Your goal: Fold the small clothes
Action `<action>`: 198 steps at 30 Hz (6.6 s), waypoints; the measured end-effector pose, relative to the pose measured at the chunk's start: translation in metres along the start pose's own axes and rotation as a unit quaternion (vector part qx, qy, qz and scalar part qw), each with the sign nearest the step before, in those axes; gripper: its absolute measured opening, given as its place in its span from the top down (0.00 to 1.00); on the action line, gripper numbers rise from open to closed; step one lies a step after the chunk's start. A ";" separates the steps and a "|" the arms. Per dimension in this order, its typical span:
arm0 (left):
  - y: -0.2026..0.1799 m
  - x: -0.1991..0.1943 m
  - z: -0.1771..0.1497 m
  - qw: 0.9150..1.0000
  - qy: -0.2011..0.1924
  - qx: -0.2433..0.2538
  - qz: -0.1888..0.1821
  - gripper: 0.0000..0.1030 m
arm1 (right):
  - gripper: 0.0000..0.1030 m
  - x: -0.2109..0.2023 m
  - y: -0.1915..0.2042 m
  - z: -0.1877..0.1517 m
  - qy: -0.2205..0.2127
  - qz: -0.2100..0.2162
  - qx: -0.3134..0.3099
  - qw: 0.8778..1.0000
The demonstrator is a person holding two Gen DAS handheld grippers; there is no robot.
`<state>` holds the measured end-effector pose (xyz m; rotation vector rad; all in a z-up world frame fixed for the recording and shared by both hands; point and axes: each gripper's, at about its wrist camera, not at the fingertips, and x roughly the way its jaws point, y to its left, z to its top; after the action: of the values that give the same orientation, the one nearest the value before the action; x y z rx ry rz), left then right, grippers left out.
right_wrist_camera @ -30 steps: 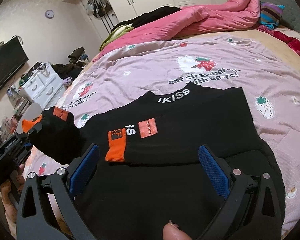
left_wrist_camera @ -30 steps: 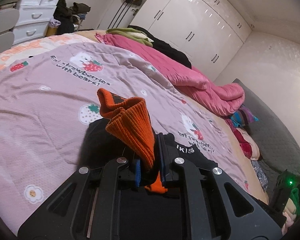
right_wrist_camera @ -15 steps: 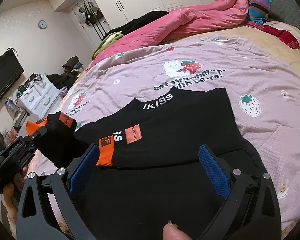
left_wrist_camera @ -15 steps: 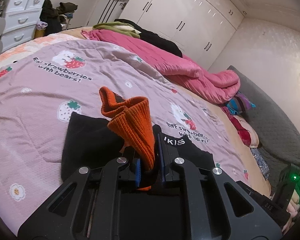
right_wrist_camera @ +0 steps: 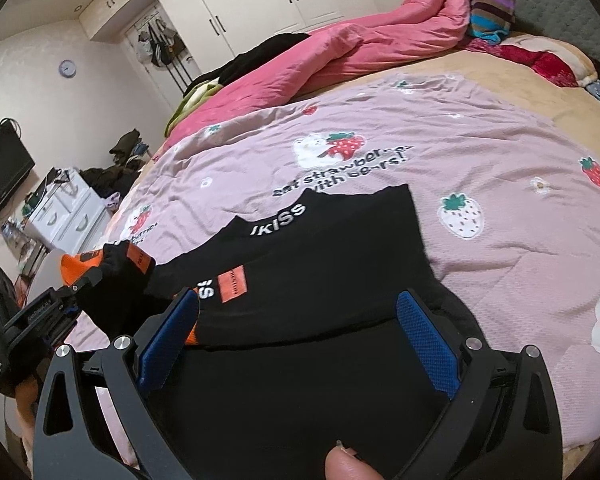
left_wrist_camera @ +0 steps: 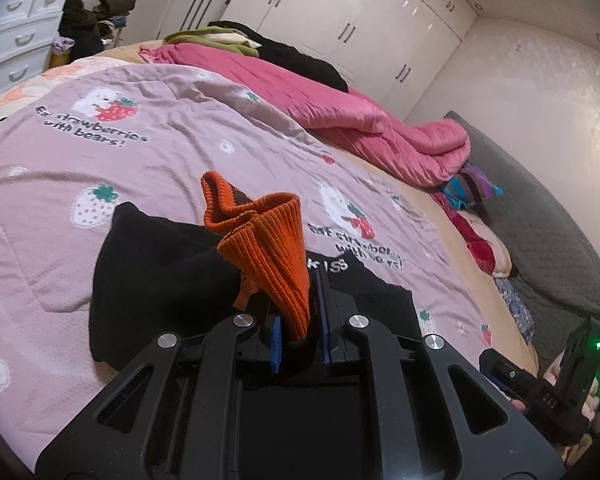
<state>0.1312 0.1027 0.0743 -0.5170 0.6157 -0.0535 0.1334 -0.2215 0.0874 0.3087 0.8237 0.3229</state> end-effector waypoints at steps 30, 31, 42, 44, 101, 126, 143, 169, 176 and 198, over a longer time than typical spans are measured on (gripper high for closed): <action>-0.055 0.064 -0.048 0.994 0.088 0.064 -0.016 0.93 | 0.04 -0.007 -0.048 -0.001 -0.007 -0.014 0.045 0.999; -0.058 0.066 -0.050 0.993 0.092 0.067 -0.017 0.93 | 0.04 -0.007 -0.049 -0.001 -0.007 -0.015 0.046 0.999; -0.077 0.084 -0.070 0.986 0.134 0.090 -0.040 0.90 | 0.04 -0.005 -0.069 -0.002 0.001 -0.024 0.073 0.997; -0.078 0.084 -0.073 0.985 0.139 0.091 -0.043 0.88 | 0.04 -0.005 -0.070 -0.002 0.001 -0.026 0.073 0.997; 0.053 0.021 -0.013 0.991 0.067 -0.011 0.117 0.09 | 0.93 0.055 0.042 0.057 -0.032 -0.022 -0.215 0.976; 0.006 0.089 -0.015 0.986 0.125 0.056 0.091 0.19 | 0.90 0.079 -0.016 0.035 0.012 -0.071 -0.139 0.988; 0.014 0.116 -0.038 0.975 0.175 0.079 0.110 0.48 | 0.55 0.105 0.026 0.003 0.071 -0.029 -0.168 0.983; 0.013 0.103 -0.046 0.977 0.167 0.085 0.101 0.44 | 0.22 0.094 0.022 -0.014 0.076 -0.020 -0.143 0.987; 0.006 0.084 -0.042 0.979 0.153 0.090 0.099 0.37 | 0.10 0.068 0.020 -0.007 0.049 -0.001 -0.131 0.990; -0.008 0.014 -0.049 0.979 0.111 0.113 0.126 0.09 | 0.04 0.013 0.013 -0.013 0.011 0.010 -0.121 0.993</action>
<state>0.1159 0.0708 0.0368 -0.2118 0.8781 0.0591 0.1295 -0.2031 0.0758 0.0868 0.7945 0.4417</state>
